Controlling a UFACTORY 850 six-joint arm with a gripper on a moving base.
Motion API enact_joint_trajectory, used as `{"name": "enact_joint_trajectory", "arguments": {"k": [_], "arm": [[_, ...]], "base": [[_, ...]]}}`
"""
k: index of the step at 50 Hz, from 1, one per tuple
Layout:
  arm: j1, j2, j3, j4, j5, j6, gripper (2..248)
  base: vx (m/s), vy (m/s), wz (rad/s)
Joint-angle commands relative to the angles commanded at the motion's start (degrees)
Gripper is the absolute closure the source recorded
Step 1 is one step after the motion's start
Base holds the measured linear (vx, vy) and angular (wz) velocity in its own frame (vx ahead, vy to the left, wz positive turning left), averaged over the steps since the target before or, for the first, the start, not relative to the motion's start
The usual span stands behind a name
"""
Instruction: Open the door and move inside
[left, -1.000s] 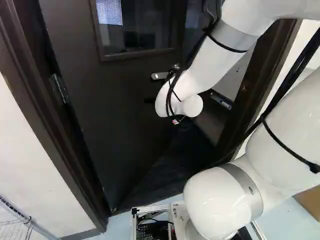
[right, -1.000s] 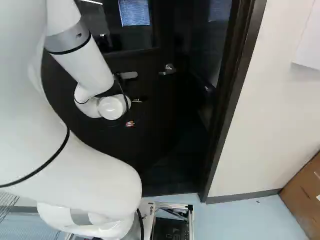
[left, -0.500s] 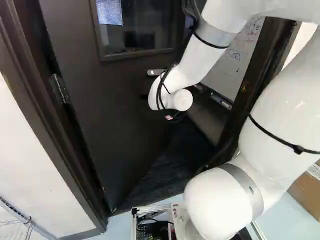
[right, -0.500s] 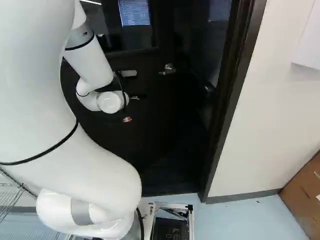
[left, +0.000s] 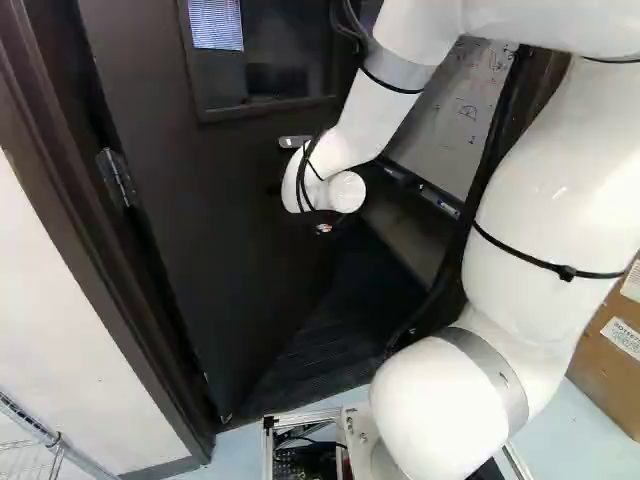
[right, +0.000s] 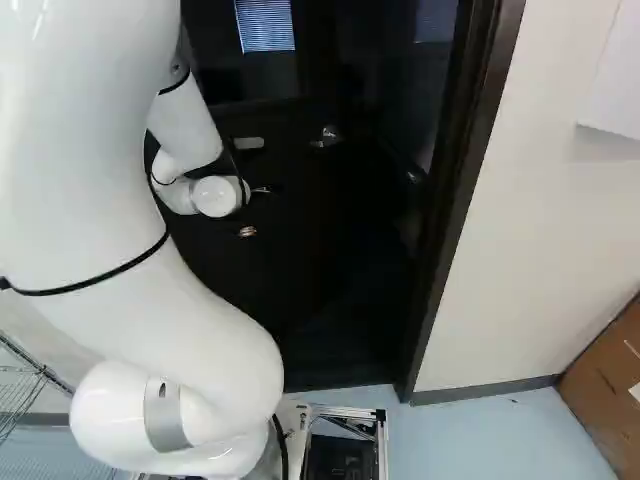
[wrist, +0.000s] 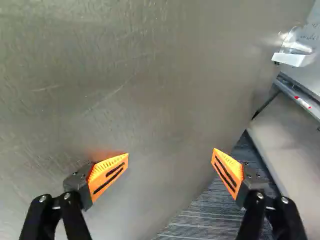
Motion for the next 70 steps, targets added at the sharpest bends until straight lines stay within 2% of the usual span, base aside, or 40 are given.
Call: {"name": "enact_joint_trajectory", "arguments": {"k": [37, 70], "arm": [[4.35, -8.58, -9.43, -1.29, 0.00, 0.00, 3], [7.28, -13.53, -15.20, -7.23, 0.00, 0.00, 3]], "base": [[0.000, 0.000, 0.000], [0.000, 0.000, 0.000]]}}
